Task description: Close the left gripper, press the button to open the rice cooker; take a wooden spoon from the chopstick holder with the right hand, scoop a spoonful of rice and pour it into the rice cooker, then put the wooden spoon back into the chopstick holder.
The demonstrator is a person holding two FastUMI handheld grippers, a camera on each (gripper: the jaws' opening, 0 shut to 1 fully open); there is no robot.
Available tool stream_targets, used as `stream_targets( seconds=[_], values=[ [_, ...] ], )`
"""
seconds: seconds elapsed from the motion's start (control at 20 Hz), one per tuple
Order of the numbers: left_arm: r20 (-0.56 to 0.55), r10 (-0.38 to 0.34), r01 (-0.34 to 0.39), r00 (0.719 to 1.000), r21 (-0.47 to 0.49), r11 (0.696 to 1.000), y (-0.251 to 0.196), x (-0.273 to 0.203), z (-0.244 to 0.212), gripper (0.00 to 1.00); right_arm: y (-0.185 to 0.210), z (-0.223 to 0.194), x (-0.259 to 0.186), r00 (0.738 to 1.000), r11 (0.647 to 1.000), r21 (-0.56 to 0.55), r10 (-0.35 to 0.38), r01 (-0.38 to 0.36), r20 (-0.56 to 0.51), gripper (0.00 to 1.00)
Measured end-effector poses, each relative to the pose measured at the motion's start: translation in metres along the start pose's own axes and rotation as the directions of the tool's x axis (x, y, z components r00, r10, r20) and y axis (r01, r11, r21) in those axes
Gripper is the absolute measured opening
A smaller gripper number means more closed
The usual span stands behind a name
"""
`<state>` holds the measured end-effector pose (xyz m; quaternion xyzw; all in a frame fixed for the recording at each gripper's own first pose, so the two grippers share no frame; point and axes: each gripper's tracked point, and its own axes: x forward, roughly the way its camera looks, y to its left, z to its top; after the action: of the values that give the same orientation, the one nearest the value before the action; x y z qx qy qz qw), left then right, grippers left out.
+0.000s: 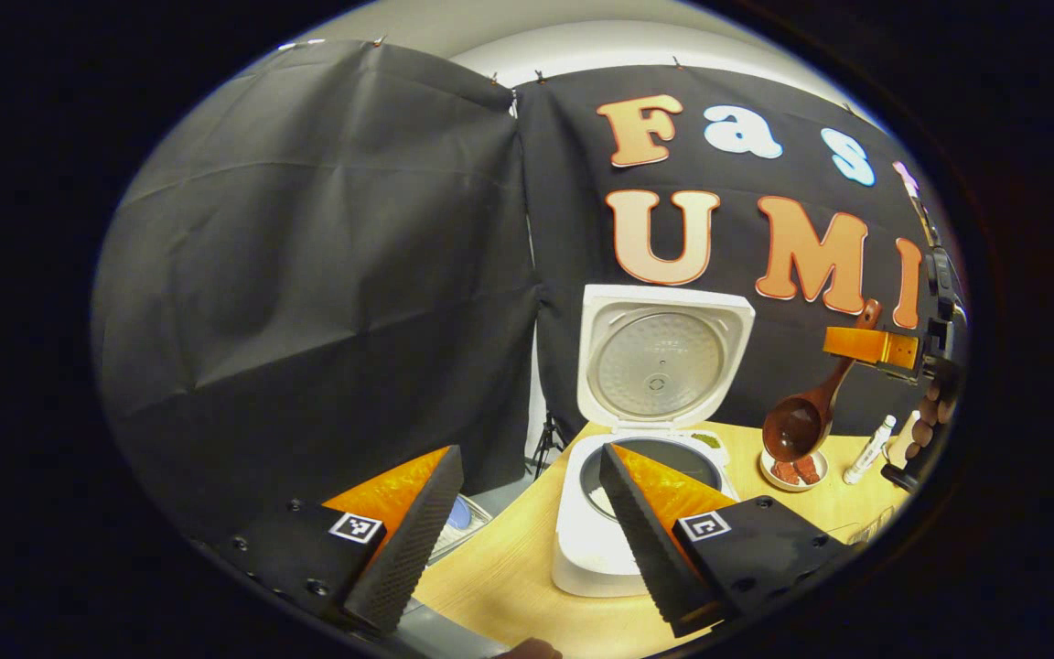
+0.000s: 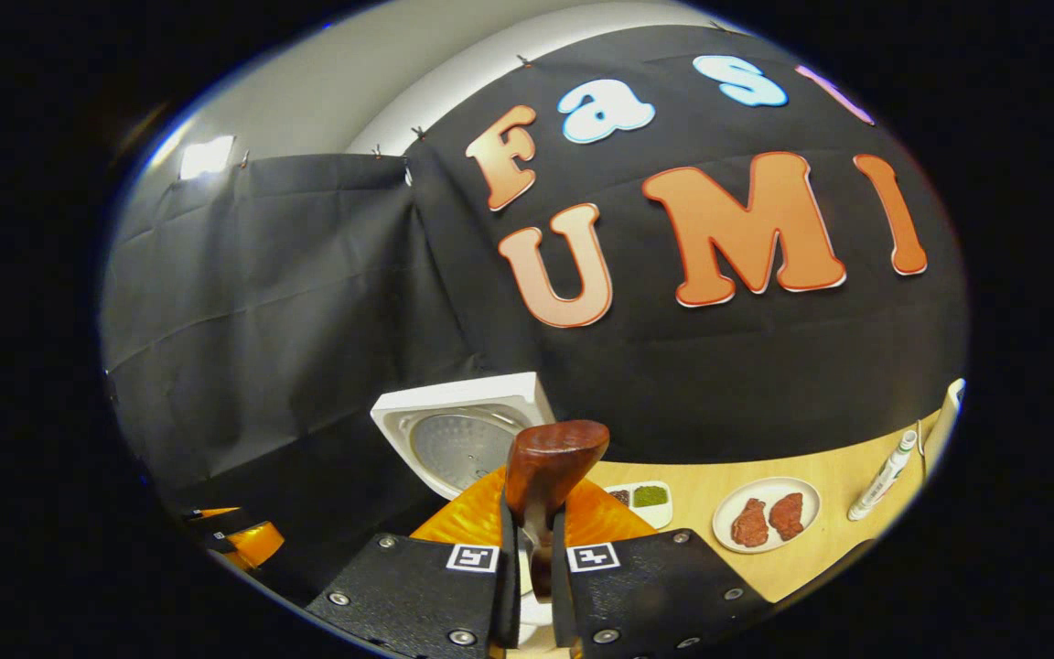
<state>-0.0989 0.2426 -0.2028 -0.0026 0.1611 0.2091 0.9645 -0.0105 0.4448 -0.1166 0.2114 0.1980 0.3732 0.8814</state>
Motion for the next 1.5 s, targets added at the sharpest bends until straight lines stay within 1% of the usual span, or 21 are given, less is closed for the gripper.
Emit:
stream_targets(
  seconds=[0.1, 0.2, 0.3, 0.4, 0.6, 0.85, 1.0, 1.2, 1.35, 1.5],
  values=[
    [0.000, -0.030, 0.030, 1.000, 0.013, 0.999, -0.025, -0.005, 0.000, 1.00, -0.030, 0.001, -0.020, 0.999, 0.999, 0.013, -0.040, 0.040, 0.002, 0.13],
    [-0.018, -0.075, 0.075, 0.997, 0.007, 0.997, -0.054, -0.008, 0.000, 1.00, -0.065, 0.000, -0.042, 0.996, 0.995, 0.016, -0.095, 0.095, 0.002, 0.13],
    [-0.020, -0.110, 0.110, 0.994, 0.005, 0.994, -0.078, -0.012, 0.003, 0.99, -0.100, -0.003, -0.065, 0.988, 0.988, 0.022, -0.153, 0.153, -0.001, 0.13],
    [-0.017, -0.141, 0.142, 0.990, 0.028, 0.990, -0.101, -0.014, 0.007, 0.99, -0.137, -0.007, -0.089, 0.976, 0.975, 0.037, -0.218, 0.218, -0.007, 0.13],
    [-0.017, -0.201, 0.202, 0.979, 0.076, 0.976, -0.144, -0.013, 0.013, 0.99, -0.202, -0.011, -0.138, 0.941, 0.939, 0.074, -0.337, 0.337, -0.005, 0.13],
    [-0.020, -0.265, 0.266, 0.964, 0.110, 0.958, -0.188, -0.022, 0.015, 0.99, -0.269, -0.031, -0.197, 0.882, 0.876, 0.101, -0.471, 0.472, -0.035, 0.13],
    [-0.028, -0.292, 0.293, 0.956, 0.132, 0.947, -0.208, -0.027, 0.016, 0.99, -0.298, -0.048, -0.225, 0.845, 0.836, 0.122, -0.531, 0.534, -0.062, 0.13],
    [-0.028, -0.310, 0.311, 0.950, 0.158, 0.937, -0.225, -0.031, 0.017, 0.99, -0.319, -0.067, -0.254, 0.816, 0.804, 0.143, -0.572, 0.578, -0.085, 0.13],
    [-0.035, -0.315, 0.316, 0.948, 0.169, 0.933, -0.232, -0.032, 0.015, 0.99, -0.338, -0.084, -0.269, 0.788, 0.773, 0.152, -0.606, 0.616, -0.112, 0.13],
    [-0.038, -0.318, 0.320, 0.947, 0.178, 0.931, -0.235, -0.033, 0.016, 0.99, -0.347, -0.110, -0.271, 0.783, 0.762, 0.180, -0.603, 0.622, -0.153, 0.13]
  ],
)
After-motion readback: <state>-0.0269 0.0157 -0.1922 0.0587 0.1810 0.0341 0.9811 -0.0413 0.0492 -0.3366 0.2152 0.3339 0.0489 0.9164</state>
